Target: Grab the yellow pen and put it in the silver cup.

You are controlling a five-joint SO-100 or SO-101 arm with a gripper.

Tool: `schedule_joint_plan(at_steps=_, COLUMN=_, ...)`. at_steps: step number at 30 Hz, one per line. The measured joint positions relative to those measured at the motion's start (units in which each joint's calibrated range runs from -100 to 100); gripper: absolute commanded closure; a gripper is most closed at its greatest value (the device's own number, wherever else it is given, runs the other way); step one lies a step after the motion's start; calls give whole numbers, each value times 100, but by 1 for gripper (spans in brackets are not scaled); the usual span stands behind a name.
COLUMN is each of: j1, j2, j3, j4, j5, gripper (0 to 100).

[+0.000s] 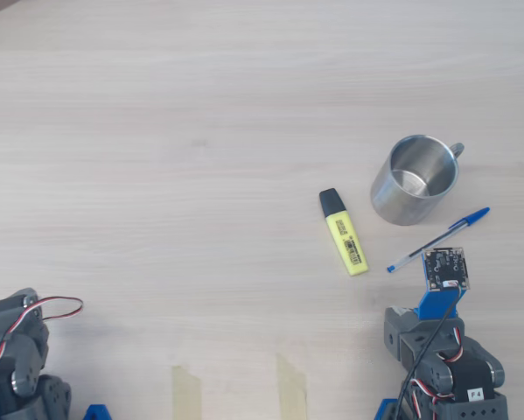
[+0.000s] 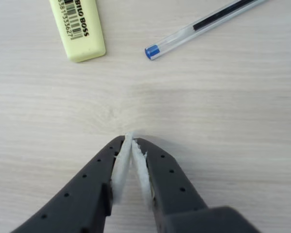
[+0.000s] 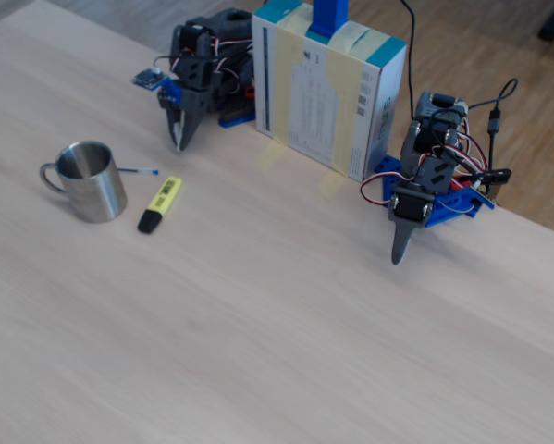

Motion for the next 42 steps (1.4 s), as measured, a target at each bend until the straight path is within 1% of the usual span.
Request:
schedule_joint_plan(at_steps=2, j1=8, j2=0, j3=0, j4=0, j5=0, gripper=98)
schedule_joint_plan(at_steps=4, j1=284, j2=0, j3=0, j4=8, j5=-15, gripper=98)
schedule_joint_plan(at_steps=22, j1=284, j2=117, j3=0, j4=8, j5=15, gripper=97)
schedule_joint_plan(at_steps=28, j1=42, j2=1000, j3=-343, j4=-303, j5=82, gripper=91)
schedule_joint_plan(at_steps=35, j1=-217, j2=2301, j3=-1091, j4=-437, j5=82, gripper=91)
schedule_joint_plan(at_steps=42, j1=-502, j2=3043, j3=-1830, j4=-437, j5=195, gripper=91)
